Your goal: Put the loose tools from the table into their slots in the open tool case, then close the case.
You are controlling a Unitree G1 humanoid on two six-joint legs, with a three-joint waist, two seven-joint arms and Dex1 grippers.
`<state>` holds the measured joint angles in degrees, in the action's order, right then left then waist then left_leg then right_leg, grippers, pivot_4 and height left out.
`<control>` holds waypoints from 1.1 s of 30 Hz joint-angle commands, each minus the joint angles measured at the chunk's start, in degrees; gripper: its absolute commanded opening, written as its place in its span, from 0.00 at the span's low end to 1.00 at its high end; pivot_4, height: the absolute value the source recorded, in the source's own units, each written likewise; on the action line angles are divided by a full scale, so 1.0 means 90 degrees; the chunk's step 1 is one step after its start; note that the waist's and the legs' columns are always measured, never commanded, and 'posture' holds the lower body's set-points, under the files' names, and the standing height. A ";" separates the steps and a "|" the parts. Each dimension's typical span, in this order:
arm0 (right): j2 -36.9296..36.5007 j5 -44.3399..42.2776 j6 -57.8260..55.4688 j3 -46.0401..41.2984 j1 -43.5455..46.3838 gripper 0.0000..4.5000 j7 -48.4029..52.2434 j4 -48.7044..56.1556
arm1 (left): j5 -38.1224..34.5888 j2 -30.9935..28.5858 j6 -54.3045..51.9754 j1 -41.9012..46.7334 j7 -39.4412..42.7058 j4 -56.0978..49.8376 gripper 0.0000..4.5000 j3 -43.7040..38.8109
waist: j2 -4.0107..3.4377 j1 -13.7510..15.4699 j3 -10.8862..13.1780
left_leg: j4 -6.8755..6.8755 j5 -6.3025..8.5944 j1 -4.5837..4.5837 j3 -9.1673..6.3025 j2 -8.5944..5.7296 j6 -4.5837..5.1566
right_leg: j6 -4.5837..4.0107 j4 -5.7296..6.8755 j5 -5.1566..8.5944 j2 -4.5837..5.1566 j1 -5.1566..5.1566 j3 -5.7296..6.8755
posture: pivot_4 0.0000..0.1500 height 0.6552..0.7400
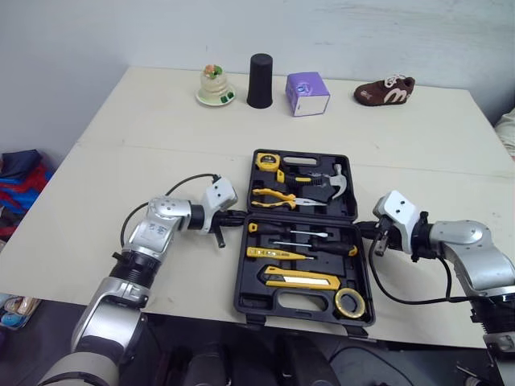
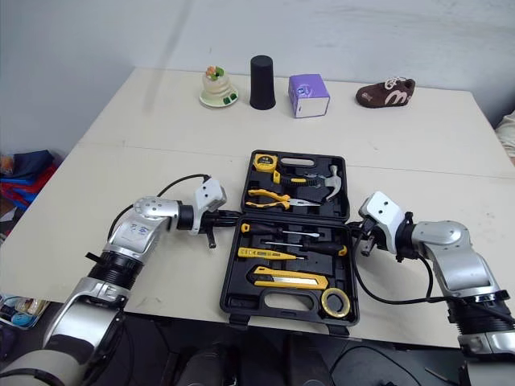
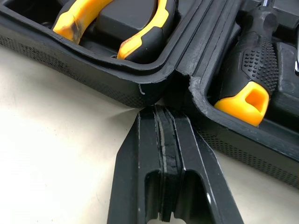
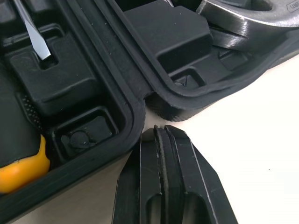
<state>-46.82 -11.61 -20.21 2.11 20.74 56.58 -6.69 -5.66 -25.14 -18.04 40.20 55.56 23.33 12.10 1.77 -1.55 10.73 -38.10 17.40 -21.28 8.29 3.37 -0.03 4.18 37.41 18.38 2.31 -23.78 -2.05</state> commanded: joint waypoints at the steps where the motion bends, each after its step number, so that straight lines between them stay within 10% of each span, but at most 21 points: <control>1: -0.0023 -0.0075 -0.0009 -0.0146 -0.0032 0.00 0.0017 0.0409 | 0.0049 0.0102 0.0069 0.0119 -0.0104 -0.0104 0.01 -0.0032 | 0.0000 -0.0001 0.0000 | 0.0000 0.0000 0.0000 0.0000 0.0000 0.0000 | 0.0000 0.0000 0.0000 0.0000 0.0000 0.0000 | 1.00 0.98; 8: -0.0575 0.0091 -0.0219 -0.0424 -0.0146 0.00 -0.0014 0.0579 | 0.0006 -0.0520 -0.0561 -0.0091 -0.0112 -0.0555 0.11 -0.0370 | 0.0000 -0.0026 0.0000 | 0.0000 0.0000 0.0001 -0.0001 -0.0001 -0.0001 | 0.0000 0.0003 0.0000 0.0000 -0.0001 -0.0001 | 1.00 0.98; 18: -0.0878 -0.1280 -0.3671 -0.0854 0.1017 0.99 0.0101 0.0744 | -0.1489 -0.0688 -0.5896 0.0882 -0.0882 -0.1709 1.00 -0.1593 | 0.0004 -0.0087 0.0003 | -0.0004 -0.0004 0.0002 -0.0006 0.0010 -0.0006 | -0.0001 0.0012 0.0000 -0.0007 -0.0002 0.0000 | 1.00 0.98; 33: 0.0730 -0.0802 -0.6246 -0.0386 0.3480 0.99 -0.2350 -0.0825 | -0.0951 0.0635 -0.6241 0.2479 -0.2919 0.0720 1.00 -0.1544 | 0.0002 -0.0055 0.0002 | -0.0002 -0.0036 -0.0134 0.0020 0.0002 -0.0036 | -0.0010 0.0059 0.0005 -0.0006 -0.0181 -0.0006 | 1.00 0.98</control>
<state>-39.94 -20.01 -76.34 -1.03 50.77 37.04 -14.13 -15.28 -19.74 -75.93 61.35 30.83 27.97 -1.87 1.79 -2.04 10.75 -38.13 17.06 -22.49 8.47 3.39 -0.35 4.09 37.95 18.43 2.25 -25.42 -2.10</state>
